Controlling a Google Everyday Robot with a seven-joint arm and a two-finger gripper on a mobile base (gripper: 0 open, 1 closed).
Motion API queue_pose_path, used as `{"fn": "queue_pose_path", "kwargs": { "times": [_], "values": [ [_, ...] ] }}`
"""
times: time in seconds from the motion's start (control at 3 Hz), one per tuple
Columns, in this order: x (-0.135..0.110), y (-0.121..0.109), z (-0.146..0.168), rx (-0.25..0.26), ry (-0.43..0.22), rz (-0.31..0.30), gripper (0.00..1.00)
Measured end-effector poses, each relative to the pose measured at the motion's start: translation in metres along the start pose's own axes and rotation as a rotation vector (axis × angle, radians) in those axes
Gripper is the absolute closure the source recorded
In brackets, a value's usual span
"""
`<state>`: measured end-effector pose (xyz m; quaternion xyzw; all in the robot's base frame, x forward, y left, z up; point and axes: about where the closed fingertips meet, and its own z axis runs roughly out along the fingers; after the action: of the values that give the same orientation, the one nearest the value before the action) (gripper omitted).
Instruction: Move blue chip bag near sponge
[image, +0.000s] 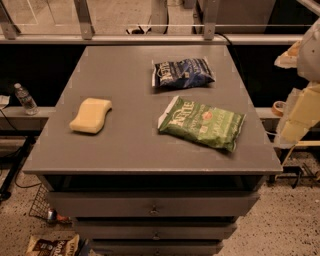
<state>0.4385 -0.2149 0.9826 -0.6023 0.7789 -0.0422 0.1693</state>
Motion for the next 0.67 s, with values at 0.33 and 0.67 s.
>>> {"fn": "queue_pose_path", "kwargs": {
  "times": [0.33, 0.67],
  "values": [
    [0.0, 0.0, 0.0, 0.0, 0.0, 0.0, 0.0],
    [-0.005, -0.004, 0.0078, -0.032, -0.04, -0.02, 0.0]
  ]
}}
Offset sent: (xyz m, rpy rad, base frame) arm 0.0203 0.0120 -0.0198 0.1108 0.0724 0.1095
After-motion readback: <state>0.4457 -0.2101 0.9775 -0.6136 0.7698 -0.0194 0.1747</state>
